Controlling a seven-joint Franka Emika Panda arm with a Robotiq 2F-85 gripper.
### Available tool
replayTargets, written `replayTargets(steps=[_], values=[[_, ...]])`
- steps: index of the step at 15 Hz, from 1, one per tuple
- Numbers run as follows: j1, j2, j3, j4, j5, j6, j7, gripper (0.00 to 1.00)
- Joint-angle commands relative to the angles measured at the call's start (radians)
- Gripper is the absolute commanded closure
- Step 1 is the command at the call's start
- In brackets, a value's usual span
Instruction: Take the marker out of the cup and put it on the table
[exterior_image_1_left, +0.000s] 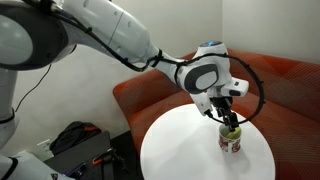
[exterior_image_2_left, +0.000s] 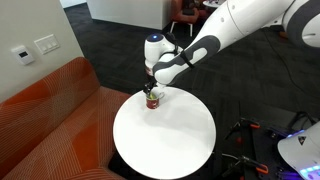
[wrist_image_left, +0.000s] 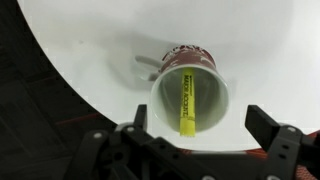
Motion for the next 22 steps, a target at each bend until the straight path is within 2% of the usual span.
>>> replayTargets(steps=[1, 2, 4, 7, 11, 22], values=[[0.006, 0.039, -0.006, 0.051, 0.033, -0.001, -0.027, 0.00], [0.008, 0.043, -0.008, 0.052, 0.033, 0.001, -0.024, 0.00], [0.006, 0.048, -0.007, 0.050, 0.036, 0.007, -0.023, 0.12], [-0.002, 0.059, -0.004, 0.050, 0.049, 0.028, -0.027, 0.23], [-0.020, 0.085, 0.012, 0.061, 0.082, 0.056, -0.052, 0.21], [-0.033, 0.155, 0.018, 0.106, 0.102, 0.115, -0.113, 0.34]])
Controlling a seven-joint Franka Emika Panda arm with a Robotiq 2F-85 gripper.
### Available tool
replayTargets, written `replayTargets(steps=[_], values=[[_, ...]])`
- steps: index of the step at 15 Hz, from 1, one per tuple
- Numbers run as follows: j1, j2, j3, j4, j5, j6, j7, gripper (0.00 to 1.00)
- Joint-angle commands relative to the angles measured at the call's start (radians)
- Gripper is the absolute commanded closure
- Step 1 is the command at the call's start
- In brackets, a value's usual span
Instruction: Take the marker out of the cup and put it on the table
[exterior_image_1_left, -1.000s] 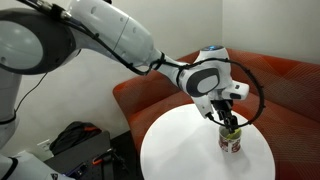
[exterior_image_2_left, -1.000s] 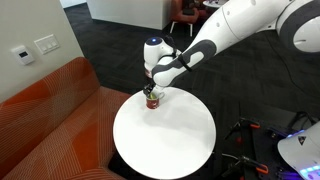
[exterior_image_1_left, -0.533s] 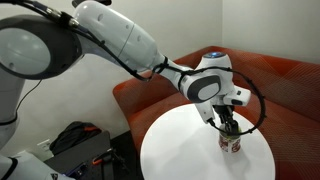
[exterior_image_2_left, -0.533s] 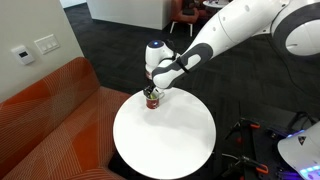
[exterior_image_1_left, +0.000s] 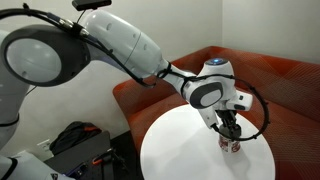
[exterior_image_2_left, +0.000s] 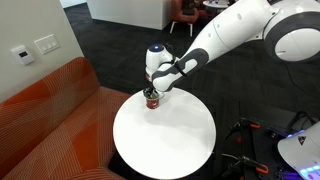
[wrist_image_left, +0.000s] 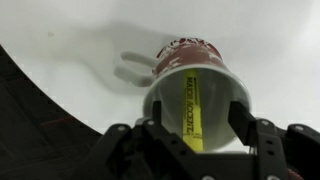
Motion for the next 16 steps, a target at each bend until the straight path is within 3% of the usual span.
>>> replayTargets(steps=[1, 9, 11, 15, 16], values=[[-0.013, 0.023, 0.016, 0.032, 0.027, 0.018, -0.045, 0.37], [-0.006, 0.053, 0.015, 0.064, 0.025, 0.015, -0.038, 0.41], [-0.005, 0.056, 0.016, 0.065, 0.025, 0.017, -0.037, 0.66], [-0.002, 0.046, 0.015, 0.036, 0.023, 0.041, -0.036, 0.96], [-0.003, 0.041, 0.016, 0.028, 0.022, 0.050, -0.039, 0.99]])
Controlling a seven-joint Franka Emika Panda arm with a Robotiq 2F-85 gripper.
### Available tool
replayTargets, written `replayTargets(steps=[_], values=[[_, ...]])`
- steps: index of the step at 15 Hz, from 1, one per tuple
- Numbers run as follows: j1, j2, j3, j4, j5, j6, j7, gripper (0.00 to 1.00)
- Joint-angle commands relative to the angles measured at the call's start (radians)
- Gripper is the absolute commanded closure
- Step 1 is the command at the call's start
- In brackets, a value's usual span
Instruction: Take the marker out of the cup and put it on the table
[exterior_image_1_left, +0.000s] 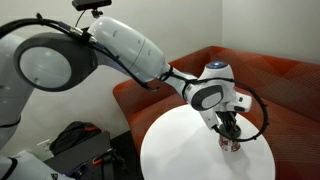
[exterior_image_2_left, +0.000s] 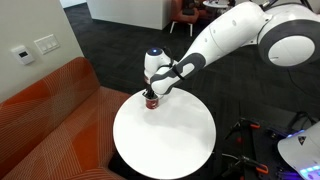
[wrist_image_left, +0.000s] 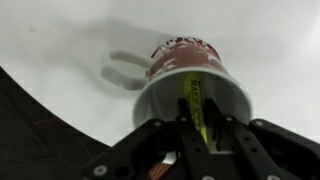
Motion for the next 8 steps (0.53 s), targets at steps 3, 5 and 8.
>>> replayTargets(steps=[3, 5, 8], values=[[0.000, -0.026, 0.003, -0.047, 0.020, 0.074, -0.032, 0.95], [0.003, -0.045, -0.001, -0.076, 0.020, 0.098, -0.027, 0.95], [0.004, -0.080, -0.003, -0.128, 0.019, 0.148, -0.029, 0.95]])
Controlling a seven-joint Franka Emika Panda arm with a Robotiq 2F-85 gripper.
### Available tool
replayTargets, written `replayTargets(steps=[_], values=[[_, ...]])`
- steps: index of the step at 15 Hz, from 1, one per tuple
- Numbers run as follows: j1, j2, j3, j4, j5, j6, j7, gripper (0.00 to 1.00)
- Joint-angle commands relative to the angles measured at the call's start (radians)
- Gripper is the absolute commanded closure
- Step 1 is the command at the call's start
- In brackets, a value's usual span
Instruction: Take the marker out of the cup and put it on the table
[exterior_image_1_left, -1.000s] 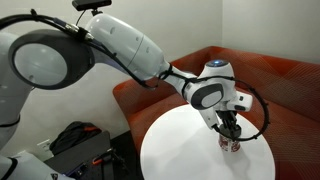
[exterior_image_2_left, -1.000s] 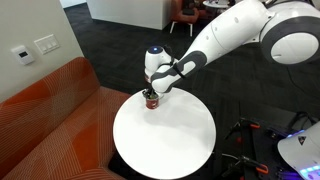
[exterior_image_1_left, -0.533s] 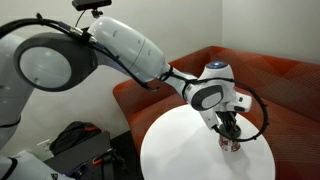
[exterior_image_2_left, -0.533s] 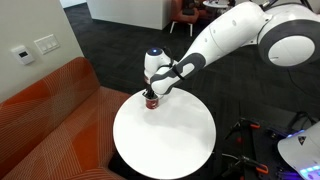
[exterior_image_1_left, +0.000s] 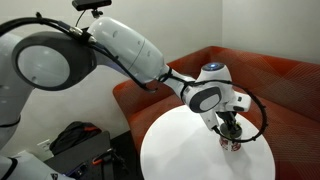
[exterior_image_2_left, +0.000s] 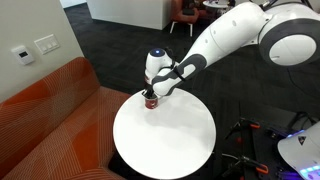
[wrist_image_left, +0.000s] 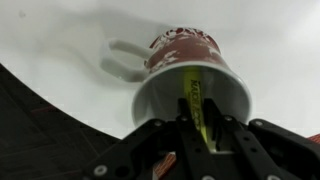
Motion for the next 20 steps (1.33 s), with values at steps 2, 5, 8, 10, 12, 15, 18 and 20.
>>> replayTargets(steps=[2, 5, 8, 10, 12, 15, 18, 20], values=[[0.006, -0.093, -0.007, -0.121, 0.020, 0.070, -0.024, 0.95], [0.004, -0.139, -0.005, -0.170, 0.018, 0.064, -0.032, 0.95], [0.015, -0.191, -0.021, -0.234, 0.011, 0.103, -0.020, 0.95], [0.021, -0.216, -0.030, -0.270, 0.012, 0.164, -0.010, 0.95], [0.024, -0.237, -0.036, -0.305, 0.016, 0.238, -0.006, 0.95], [0.019, -0.262, -0.031, -0.338, 0.025, 0.324, -0.016, 0.95], [0.016, -0.292, -0.023, -0.358, 0.028, 0.371, -0.026, 0.95], [0.019, -0.313, -0.023, -0.366, 0.026, 0.387, -0.029, 0.95]])
